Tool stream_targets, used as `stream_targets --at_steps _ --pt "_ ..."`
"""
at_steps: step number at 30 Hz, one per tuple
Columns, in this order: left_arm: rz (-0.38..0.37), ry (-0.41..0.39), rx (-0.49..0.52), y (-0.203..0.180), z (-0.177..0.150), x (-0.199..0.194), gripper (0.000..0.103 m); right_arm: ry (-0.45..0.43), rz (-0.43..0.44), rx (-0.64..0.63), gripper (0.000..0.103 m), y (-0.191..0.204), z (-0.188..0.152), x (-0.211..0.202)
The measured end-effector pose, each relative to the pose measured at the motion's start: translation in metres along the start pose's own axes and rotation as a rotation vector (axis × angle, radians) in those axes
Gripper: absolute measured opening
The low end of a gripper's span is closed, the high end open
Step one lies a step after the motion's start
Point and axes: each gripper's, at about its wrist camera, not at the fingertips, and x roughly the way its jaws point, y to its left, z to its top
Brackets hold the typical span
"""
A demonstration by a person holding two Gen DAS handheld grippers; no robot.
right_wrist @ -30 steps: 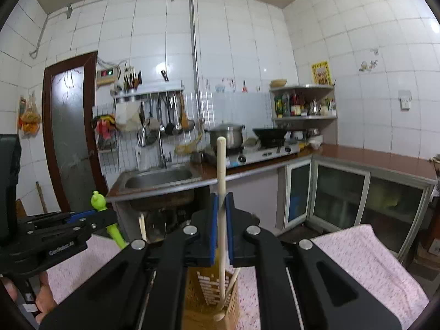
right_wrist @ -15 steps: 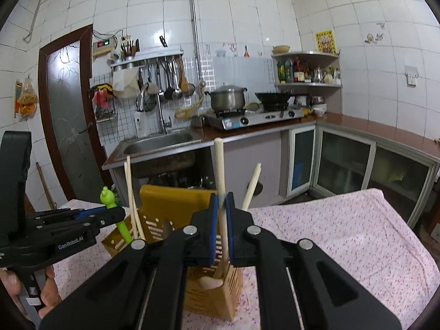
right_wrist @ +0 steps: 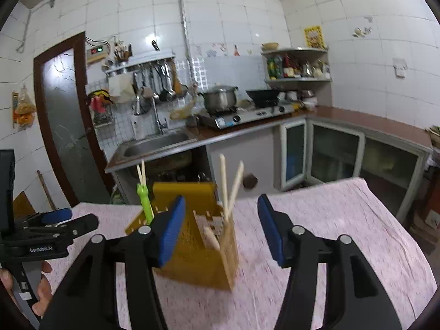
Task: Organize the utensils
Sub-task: 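Open both grippers and return them over the remaining utensils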
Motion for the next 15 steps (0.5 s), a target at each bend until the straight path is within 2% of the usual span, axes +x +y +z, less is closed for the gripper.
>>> stream_targets --at_steps 4,11,15 --pt "0.012 0.080 0.004 0.005 -0.027 0.001 0.098 0.071 -0.058 -0.006 0.059 -0.001 -0.026 -0.009" --pt "0.004 0.244 -0.044 0.006 -0.083 0.021 0.097 0.251 -0.091 0.035 0.059 -0.012 -0.083 0.000" --pt "0.022 0.344 -0.059 -0.004 -0.110 0.035 0.085 0.329 -0.101 0.064 0.059 -0.023 -0.113 0.005"
